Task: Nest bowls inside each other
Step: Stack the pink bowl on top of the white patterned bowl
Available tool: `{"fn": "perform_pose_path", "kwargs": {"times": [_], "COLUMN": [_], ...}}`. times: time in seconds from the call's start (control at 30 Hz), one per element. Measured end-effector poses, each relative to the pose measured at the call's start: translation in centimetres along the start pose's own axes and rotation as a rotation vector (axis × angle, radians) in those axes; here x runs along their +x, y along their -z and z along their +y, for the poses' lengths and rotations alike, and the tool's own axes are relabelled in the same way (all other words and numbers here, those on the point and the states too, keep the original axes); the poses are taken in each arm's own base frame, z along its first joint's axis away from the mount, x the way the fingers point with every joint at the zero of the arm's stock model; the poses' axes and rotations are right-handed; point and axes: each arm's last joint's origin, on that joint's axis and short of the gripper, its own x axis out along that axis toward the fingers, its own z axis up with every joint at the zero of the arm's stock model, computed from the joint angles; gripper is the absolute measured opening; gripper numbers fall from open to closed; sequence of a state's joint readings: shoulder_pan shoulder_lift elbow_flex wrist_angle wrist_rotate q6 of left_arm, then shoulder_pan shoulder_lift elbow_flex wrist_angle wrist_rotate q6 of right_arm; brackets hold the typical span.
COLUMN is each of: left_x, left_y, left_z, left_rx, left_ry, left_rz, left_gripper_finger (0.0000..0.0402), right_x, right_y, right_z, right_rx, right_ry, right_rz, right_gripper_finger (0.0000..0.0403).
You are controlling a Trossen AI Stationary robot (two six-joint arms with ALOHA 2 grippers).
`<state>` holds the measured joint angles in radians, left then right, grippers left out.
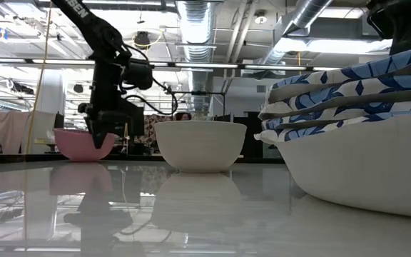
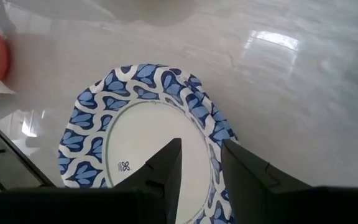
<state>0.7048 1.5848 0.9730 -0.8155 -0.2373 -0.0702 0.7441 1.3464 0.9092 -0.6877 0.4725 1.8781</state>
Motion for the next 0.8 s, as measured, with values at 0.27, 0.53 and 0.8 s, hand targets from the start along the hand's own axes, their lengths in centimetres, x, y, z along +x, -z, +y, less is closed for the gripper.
{"fn": "perform_pose_path", "kwargs": {"times": [0.27, 0.53, 0.8], "left_x": [-0.9, -5.9, -12.0], "left_y": [0.4, 2.5, 6.2], "left_z": [-1.1, -3.4, -4.9], "left_rx": [0.068, 0.199, 0.341], "left_ry": [0.053, 0.197, 0.263], "left_rz": [-0.007, -0.151, -0.416], "left_gripper_finger": [0.0001, 0.0000, 0.0000], "right_x": [0.1, 0.5, 1.0], "right_y": [0.0, -1.1, -3.4], "right_z": [0.4, 0.6, 2.4], "right_rx": [0.103, 0.081, -0.049], "right_ry": [-0.031, -0.026, -0.137], "right_rz": [0.004, -0.040, -0.070], "right_gripper_finger": [0.0133, 0.0133, 0.0133]}}
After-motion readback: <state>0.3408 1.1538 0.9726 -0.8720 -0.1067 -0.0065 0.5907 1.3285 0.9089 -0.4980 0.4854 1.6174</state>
